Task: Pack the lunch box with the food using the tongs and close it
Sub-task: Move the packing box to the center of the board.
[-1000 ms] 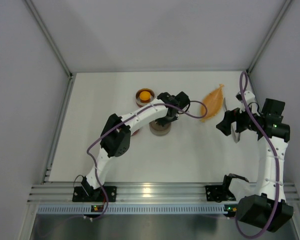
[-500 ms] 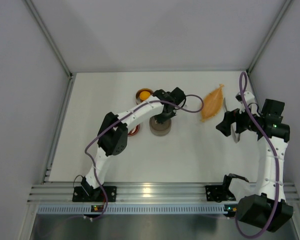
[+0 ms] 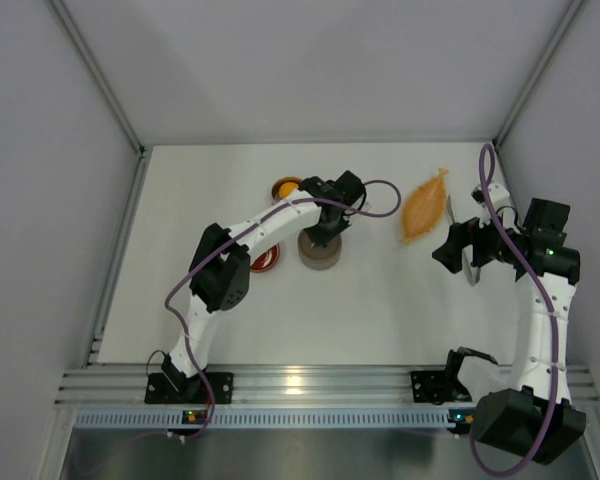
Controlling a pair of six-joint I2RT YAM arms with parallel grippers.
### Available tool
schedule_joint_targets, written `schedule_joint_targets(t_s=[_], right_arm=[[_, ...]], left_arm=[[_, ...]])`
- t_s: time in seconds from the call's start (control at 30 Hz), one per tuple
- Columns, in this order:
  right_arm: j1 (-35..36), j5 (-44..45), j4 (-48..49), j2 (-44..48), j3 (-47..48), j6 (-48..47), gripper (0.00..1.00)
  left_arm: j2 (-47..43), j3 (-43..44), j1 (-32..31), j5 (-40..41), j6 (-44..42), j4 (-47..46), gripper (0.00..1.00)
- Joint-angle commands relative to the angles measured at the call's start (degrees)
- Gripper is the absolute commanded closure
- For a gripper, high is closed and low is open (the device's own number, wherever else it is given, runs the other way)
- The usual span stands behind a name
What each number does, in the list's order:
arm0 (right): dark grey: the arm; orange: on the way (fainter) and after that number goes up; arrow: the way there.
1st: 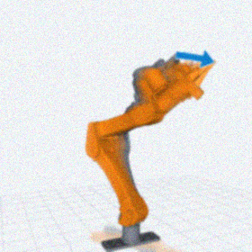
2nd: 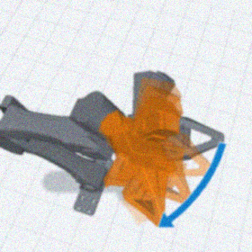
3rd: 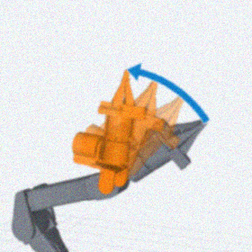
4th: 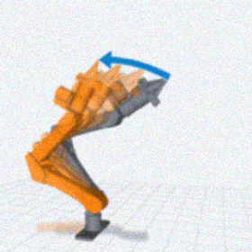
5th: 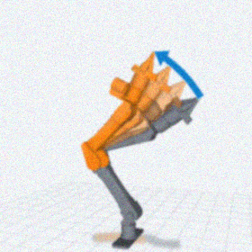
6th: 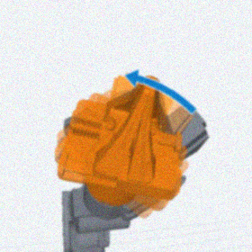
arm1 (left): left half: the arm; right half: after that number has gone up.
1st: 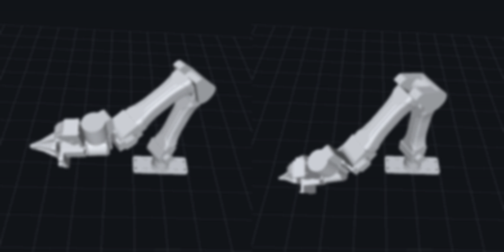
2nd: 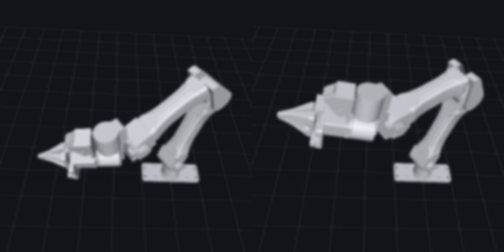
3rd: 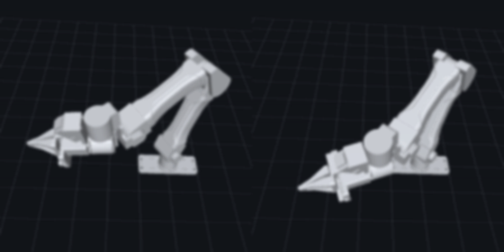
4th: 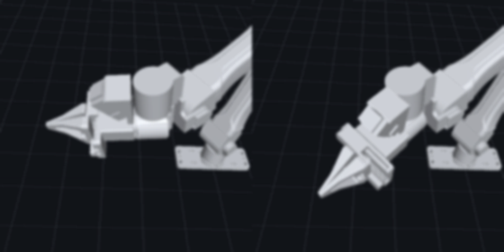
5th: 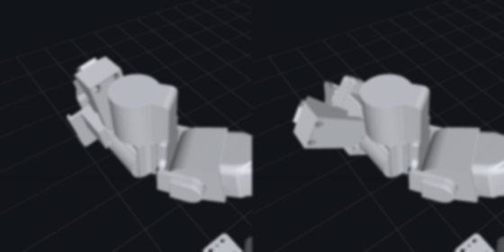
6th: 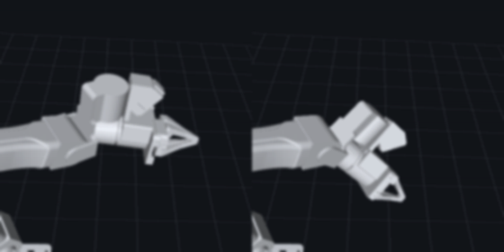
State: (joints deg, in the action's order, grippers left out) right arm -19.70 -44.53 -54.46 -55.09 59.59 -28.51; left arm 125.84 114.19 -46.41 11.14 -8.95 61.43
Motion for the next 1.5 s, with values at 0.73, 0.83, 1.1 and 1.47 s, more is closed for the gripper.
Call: schedule_joint_targets(t_s=[0.73, 0.83, 1.1, 1.47], right_arm=[[-1.5, -2.9, -1.2, 0.7, 0.4, -1.3, 0.01], [-1.5, -2.9, -1.4, 0.5, 0.6, -1.6, 0.01], [-1.6, -2.0, -1.6, 0.4, 0.6, -2.9, 0.01], [-2.1, -2.0, -2.2, 0.6, 0.8, -4.3, 0.01]], left_arm=[[-7.8, -14.4, 0.1, -5.7, 14.6, -1.6, 1.00], [-8.3, -16.7, 0.1, -16.4, 5.1, -2.1, 1.00], [-10.7, -25.6, -1.9, -24.8, -14.2, 0.7, 1.00], [-27.6, -45.7, -17.5, -20.9, -39.2, -4.1, 1.00]])
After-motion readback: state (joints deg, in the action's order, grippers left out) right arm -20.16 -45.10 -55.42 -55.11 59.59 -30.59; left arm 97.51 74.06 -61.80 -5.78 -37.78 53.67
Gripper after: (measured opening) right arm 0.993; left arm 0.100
